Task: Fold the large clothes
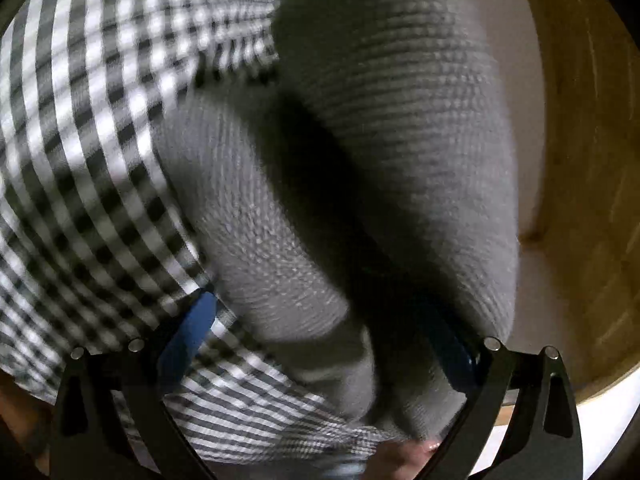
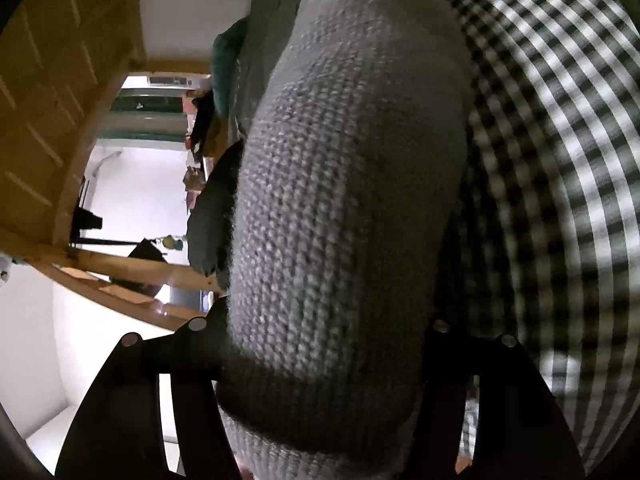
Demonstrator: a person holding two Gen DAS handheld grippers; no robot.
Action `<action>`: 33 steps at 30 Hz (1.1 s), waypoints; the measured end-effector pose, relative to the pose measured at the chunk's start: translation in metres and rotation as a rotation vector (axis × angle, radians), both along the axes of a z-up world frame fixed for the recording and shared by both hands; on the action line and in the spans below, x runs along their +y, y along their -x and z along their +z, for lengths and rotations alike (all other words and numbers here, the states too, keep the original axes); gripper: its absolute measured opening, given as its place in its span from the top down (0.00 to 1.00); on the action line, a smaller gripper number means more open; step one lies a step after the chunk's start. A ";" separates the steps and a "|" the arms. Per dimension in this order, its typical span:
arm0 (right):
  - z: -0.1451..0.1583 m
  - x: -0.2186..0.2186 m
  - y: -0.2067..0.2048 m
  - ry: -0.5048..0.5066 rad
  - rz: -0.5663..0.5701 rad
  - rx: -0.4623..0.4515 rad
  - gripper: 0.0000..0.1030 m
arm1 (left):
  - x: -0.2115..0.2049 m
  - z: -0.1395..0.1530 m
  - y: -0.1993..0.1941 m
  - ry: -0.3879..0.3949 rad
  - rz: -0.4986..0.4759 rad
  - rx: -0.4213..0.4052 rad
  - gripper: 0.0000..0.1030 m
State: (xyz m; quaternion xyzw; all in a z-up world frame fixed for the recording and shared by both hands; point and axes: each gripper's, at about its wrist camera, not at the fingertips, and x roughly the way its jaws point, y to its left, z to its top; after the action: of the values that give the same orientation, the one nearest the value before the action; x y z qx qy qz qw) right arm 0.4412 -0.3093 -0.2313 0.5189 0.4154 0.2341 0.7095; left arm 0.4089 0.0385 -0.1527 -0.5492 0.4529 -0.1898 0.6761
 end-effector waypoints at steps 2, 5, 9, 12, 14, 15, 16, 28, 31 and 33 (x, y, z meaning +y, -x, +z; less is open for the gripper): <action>-0.006 0.000 0.012 0.010 0.002 0.015 0.43 | -0.005 -0.011 -0.002 0.119 -0.012 0.009 0.06; -0.022 -0.008 0.021 0.005 -0.021 0.054 0.44 | -0.011 -0.012 0.006 0.211 0.017 -0.032 0.06; -0.022 -0.006 0.020 0.092 -0.017 0.052 0.44 | -0.013 -0.010 0.018 0.233 0.028 -0.083 0.06; -0.020 -0.003 0.020 0.125 -0.016 0.051 0.44 | -0.012 -0.012 0.022 0.268 0.038 -0.093 0.06; -0.025 -0.005 0.020 0.105 -0.020 0.062 0.42 | -0.014 -0.002 0.027 0.260 0.020 -0.169 0.06; -0.027 -0.004 0.020 0.102 -0.021 0.066 0.41 | -0.011 0.001 0.038 0.250 0.014 -0.199 0.06; -0.029 -0.004 0.020 0.104 -0.018 0.069 0.41 | -0.013 0.005 0.041 0.231 0.012 -0.227 0.06; -0.041 -0.008 0.023 0.059 0.013 0.069 0.40 | -0.035 0.019 -0.006 0.094 -0.018 -0.113 0.06; -0.040 -0.007 0.023 0.063 0.015 0.069 0.39 | -0.048 0.028 -0.021 -0.009 -0.074 -0.067 0.06; -0.042 -0.010 0.024 0.059 0.013 0.070 0.39 | -0.058 0.034 -0.032 -0.069 -0.139 -0.073 0.06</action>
State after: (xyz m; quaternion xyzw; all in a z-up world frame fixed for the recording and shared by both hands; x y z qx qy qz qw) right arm 0.4174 -0.3196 -0.2735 0.5029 0.4500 0.2084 0.7079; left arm 0.4410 -0.0192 -0.1185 -0.4856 0.4713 -0.2407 0.6958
